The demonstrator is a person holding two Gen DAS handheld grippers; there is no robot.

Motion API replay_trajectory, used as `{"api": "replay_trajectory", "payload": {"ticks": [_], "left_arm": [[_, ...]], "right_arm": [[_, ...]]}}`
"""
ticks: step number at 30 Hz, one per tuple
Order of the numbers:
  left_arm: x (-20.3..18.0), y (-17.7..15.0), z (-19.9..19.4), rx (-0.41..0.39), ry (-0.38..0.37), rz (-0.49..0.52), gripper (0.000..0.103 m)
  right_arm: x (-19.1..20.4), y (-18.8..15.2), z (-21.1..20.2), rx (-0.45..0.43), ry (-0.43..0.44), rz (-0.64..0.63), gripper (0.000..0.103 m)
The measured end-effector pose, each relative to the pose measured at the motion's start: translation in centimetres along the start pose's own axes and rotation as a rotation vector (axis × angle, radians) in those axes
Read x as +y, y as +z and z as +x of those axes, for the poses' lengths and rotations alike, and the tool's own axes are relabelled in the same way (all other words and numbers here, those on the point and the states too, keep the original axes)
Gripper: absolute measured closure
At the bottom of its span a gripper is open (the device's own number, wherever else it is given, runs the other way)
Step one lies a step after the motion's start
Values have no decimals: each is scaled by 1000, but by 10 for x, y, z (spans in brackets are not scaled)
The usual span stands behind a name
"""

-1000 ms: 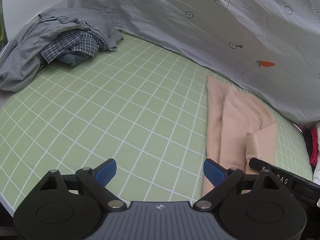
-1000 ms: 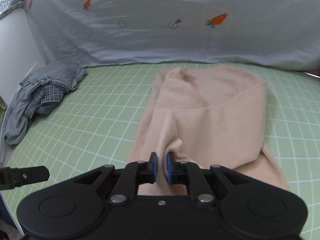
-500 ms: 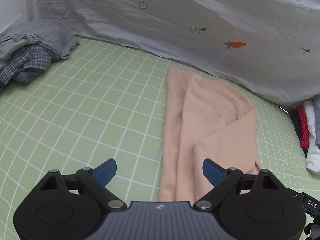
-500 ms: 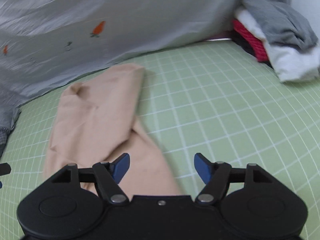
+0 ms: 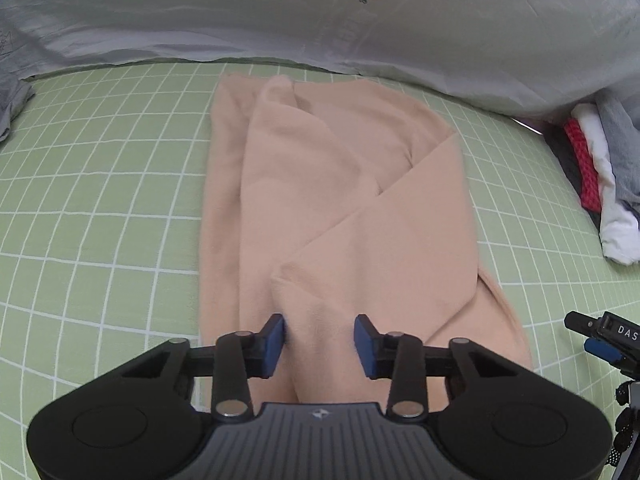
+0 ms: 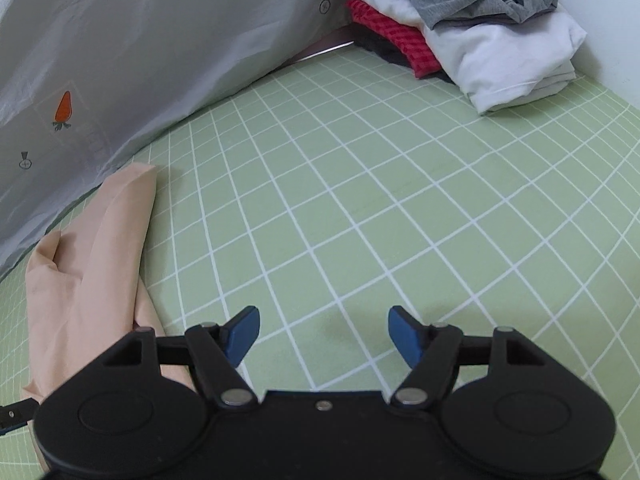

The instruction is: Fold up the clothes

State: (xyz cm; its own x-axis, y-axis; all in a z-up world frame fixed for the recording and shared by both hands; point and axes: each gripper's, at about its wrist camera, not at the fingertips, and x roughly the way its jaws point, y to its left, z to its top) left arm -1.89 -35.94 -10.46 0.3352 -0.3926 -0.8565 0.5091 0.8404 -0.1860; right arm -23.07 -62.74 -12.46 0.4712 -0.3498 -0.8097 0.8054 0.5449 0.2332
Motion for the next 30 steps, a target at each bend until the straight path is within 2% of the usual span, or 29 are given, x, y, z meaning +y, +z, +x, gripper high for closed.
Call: {"api": "replay_trajectory", "payload": {"ticks": [2, 5, 9, 13, 17, 21, 24, 28, 30], "left_arm": [[0, 0, 0, -3, -1, 9, 91], [3, 0, -4, -18, -25, -3, 97], [12, 7, -18, -64, -66, -42, 98], [43, 27, -32, -118, -156, -215, 98], [77, 49, -50, -213, -171, -321, 98], [120, 68, -67, -317, -153, -453, 99], [154, 77, -78, -394, -91, -536, 99], [195, 74, -76, -436, 30, -629, 99], [208, 67, -69, -420, 74, -670, 97]], "right_arm": [[1, -3, 6, 24, 0, -5, 31], [3, -3, 8, 27, -4, -18, 31], [6, -4, 8, 30, -9, -39, 31], [12, -5, 7, 39, -11, -69, 31], [22, -6, 8, 47, -13, -117, 31], [36, -7, 9, 55, -8, -175, 31], [45, -9, 9, 62, -4, -215, 31], [56, -11, 8, 62, 1, -261, 31], [61, -11, 6, 58, 1, -278, 31]]}}
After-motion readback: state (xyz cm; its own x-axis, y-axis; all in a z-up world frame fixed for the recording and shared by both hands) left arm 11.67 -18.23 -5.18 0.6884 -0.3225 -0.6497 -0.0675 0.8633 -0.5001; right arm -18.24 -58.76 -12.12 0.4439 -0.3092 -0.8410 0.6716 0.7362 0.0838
